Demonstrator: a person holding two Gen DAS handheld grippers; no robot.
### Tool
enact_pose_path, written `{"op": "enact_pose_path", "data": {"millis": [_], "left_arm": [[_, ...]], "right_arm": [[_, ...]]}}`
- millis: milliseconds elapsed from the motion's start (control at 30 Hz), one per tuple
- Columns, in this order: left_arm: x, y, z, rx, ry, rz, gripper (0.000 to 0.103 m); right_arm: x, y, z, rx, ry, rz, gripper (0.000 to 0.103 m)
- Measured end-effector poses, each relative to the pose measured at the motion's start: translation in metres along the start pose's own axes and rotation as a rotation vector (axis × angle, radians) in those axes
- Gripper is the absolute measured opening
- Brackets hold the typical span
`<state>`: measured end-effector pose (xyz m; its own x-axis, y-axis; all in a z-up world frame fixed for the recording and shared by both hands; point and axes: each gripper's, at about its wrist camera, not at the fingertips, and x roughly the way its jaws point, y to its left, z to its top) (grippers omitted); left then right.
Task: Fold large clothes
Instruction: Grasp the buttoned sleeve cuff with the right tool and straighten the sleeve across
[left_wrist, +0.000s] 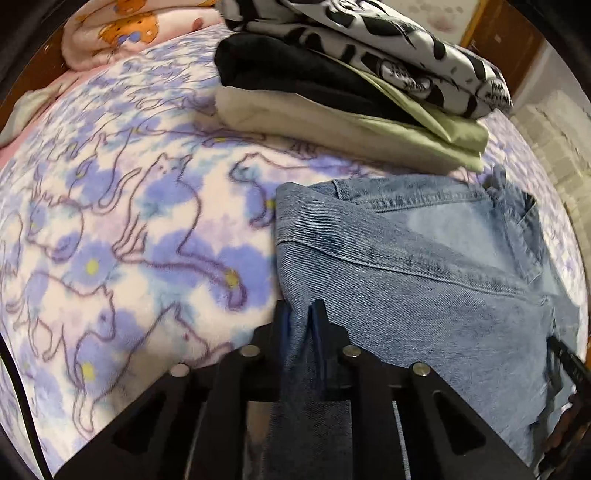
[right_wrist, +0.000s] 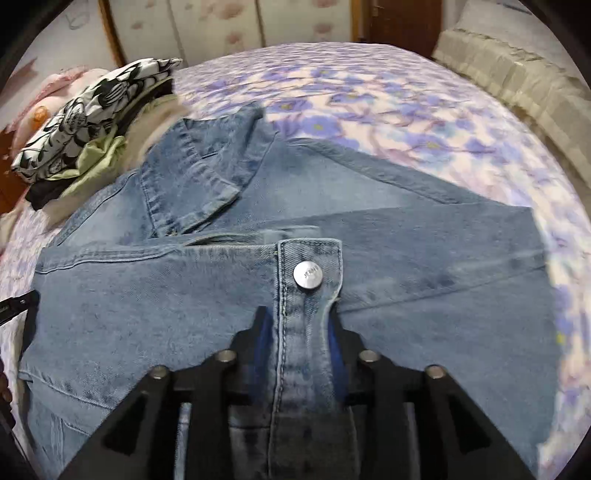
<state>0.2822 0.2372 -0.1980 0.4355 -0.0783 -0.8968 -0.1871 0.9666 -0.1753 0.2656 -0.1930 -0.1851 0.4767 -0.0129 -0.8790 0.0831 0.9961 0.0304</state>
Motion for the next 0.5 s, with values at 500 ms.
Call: {"op": "enact_pose_path", "data": {"millis": [500], "left_arm": [[-0.052, -0.083, -0.084, 0.046, -0.038, -0.209, 0.029]], "right_arm": [[-0.067, 0.098, -0.048, -0.101, -0.061, 0.346, 0.039]]}}
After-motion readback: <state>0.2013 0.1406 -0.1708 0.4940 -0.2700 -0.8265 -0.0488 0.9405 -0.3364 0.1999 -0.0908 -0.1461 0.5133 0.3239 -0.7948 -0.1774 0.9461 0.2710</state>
